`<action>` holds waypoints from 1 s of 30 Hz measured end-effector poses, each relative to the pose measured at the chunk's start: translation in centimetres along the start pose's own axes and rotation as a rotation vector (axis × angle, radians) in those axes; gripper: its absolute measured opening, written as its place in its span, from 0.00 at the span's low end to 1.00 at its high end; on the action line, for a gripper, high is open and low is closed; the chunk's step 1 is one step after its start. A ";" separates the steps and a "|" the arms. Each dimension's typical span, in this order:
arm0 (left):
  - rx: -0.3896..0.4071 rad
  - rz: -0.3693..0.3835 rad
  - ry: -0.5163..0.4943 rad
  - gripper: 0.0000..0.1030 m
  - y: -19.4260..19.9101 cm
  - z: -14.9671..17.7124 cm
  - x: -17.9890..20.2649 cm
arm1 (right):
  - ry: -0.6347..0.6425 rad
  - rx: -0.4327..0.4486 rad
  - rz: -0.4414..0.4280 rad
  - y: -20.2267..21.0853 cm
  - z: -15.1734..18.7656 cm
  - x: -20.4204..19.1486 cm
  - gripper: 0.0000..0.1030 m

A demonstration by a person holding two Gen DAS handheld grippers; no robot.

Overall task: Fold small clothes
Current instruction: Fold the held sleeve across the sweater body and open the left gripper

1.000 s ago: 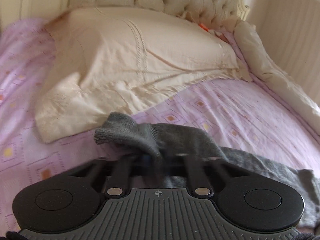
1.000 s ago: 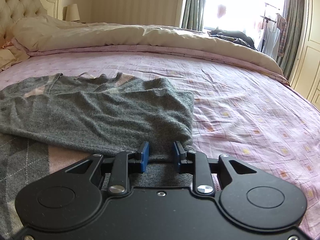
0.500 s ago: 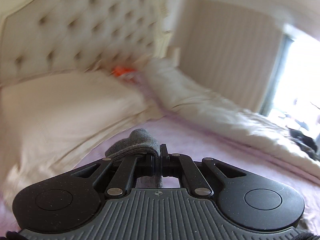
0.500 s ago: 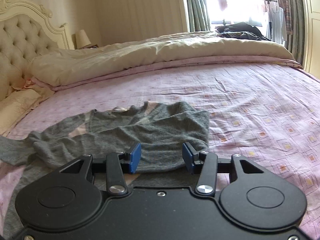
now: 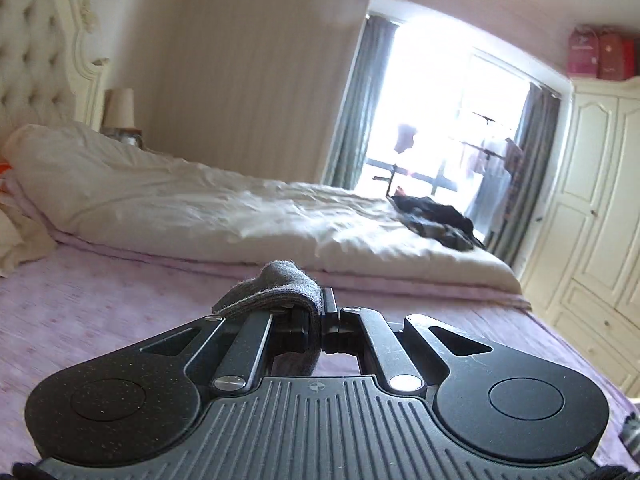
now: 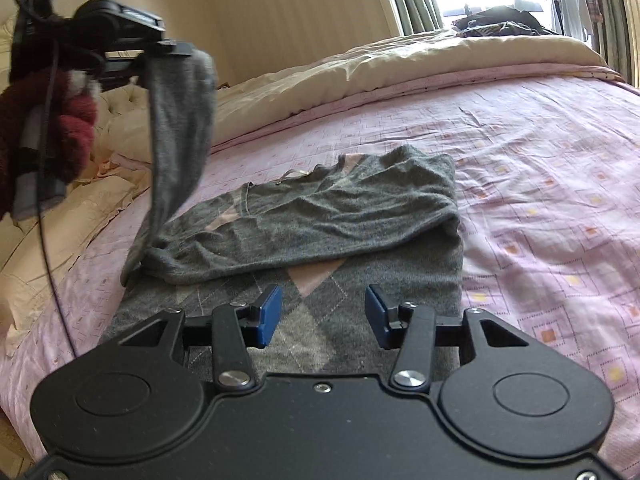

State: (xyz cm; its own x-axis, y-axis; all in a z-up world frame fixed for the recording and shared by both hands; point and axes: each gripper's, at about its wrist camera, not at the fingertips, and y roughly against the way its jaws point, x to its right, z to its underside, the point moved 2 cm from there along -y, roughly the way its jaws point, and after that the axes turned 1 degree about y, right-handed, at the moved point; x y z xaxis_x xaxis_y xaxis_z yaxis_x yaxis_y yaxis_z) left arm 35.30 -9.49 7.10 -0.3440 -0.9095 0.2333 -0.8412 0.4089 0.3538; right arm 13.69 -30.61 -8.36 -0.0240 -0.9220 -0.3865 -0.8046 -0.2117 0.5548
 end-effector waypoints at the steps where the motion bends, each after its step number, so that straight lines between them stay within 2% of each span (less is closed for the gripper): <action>1: -0.026 0.021 -0.009 0.05 -1.5 1.3 1.2 | -0.010 -0.007 -0.003 0.0 0.2 0.2 0.54; 3: -0.079 0.062 -0.054 0.06 -4.2 4.2 3.6 | -0.021 -0.016 -0.001 -0.1 0.5 0.5 0.54; 4: -0.108 0.075 -0.090 0.11 -5.2 5.4 4.5 | -0.022 -0.018 0.002 -0.1 0.5 0.6 0.54; 5: -0.142 0.084 -0.138 0.21 -5.9 6.6 5.6 | -0.022 -0.019 0.004 -0.1 0.6 0.7 0.54; 6: -0.156 0.091 -0.170 0.24 -6.3 7.6 6.2 | -0.022 -0.021 0.006 -0.2 0.6 0.7 0.54; 9: -0.162 0.118 -0.211 0.27 -5.6 9.4 7.1 | -0.019 -0.022 0.013 -0.4 0.3 0.9 0.54; 12: -0.133 0.130 -0.219 0.40 -3.4 10.0 6.5 | -0.016 -0.017 0.012 -0.8 -0.3 0.9 0.54; 15: -0.117 0.060 -0.230 0.43 -1.8 11.0 4.3 | -0.004 -0.013 0.009 -1.3 -1.0 0.5 0.54; 17: -0.132 -0.014 -0.227 0.43 -1.3 12.1 2.2 | 0.008 -0.010 0.006 -1.7 -1.4 0.2 0.54; 19: -0.172 -0.100 -0.209 0.43 -1.4 13.3 -0.6 | 0.019 -0.010 0.007 -2.1 -1.8 0.0 0.54; 25: -0.298 -0.336 -0.067 0.43 -1.5 17.0 -10.8 | 0.042 0.004 0.023 -4.0 -4.1 0.2 0.54; 27: -0.254 -0.308 -0.035 0.44 0.0 17.7 -13.0 | 0.043 0.009 0.031 -4.8 -5.0 0.4 0.54; 30: -0.221 -0.294 -0.023 0.44 1.4 18.4 -13.8 | 0.049 0.019 0.048 -6.0 -6.4 0.7 0.54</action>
State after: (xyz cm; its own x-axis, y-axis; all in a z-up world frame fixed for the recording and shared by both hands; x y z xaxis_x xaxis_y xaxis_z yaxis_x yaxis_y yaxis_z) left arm 31.18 2.30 -12.29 -0.1127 -0.9910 0.0727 -0.7957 0.1338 0.5907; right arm 22.30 -32.10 -7.25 -0.0347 -0.9457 -0.3231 -0.8141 -0.1608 0.5581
